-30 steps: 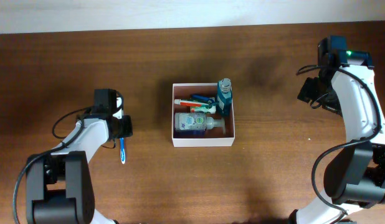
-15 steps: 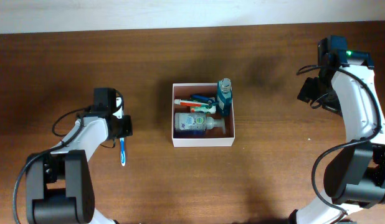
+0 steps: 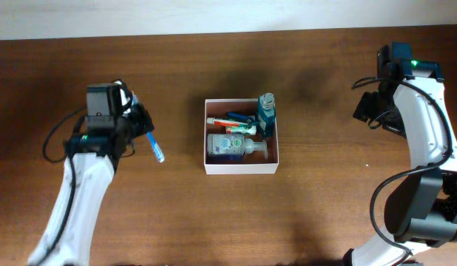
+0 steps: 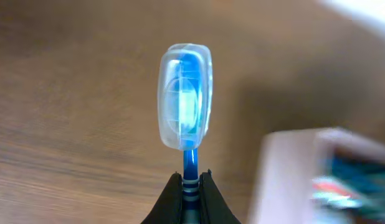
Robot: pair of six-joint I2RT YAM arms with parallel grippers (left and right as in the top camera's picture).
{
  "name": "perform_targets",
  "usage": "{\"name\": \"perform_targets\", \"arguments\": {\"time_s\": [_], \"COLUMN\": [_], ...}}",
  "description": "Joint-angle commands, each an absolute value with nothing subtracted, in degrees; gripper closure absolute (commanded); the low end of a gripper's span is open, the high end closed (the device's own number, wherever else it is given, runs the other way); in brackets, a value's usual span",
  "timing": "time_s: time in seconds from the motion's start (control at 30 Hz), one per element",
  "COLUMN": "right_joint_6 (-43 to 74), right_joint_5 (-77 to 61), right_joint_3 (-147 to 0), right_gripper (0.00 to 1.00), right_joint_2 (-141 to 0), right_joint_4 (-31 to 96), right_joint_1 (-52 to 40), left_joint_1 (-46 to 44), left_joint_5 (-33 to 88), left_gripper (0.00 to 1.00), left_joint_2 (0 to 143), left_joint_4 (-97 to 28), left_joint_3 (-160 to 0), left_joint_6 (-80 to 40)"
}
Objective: Pack container
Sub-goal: 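Carry the toothbrush over the pink box and lower it inside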
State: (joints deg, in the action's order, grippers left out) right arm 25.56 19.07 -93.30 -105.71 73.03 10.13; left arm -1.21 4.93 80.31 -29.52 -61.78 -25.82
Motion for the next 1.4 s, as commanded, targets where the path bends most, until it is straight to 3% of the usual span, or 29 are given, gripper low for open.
{"name": "perform_targets", "arguments": {"time_s": [0.0, 0.27, 0.7, 1.37], "right_joint_6": [25.93, 25.93, 25.93, 25.93], "right_joint_5": [19.75, 19.75, 19.75, 19.75], "right_joint_3": [-93.1, -93.1, -93.1, -93.1], "right_gripper": [0.01, 0.02, 0.01, 0.01], "right_joint_2": [-105.38, -105.38, -105.38, -105.38], "right_joint_4": [73.03, 73.06, 73.03, 73.03], "right_joint_1": [10.31, 10.31, 10.31, 10.31], "left_joint_1": [-3.55, -14.2, -35.0, -38.59], "left_joint_5": [8.27, 8.97, -12.97, -16.43], "left_gripper": [0.99, 0.99, 0.99, 0.99], "left_joint_2": [76.69, 76.18, 83.99, 97.14], "left_joint_4": [-28.27, -25.41, -20.78, -13.76], "left_joint_3": [-62.41, -62.41, -62.41, -62.41], "left_joint_6": [-43.18, -70.04, -94.41, -99.83]}}
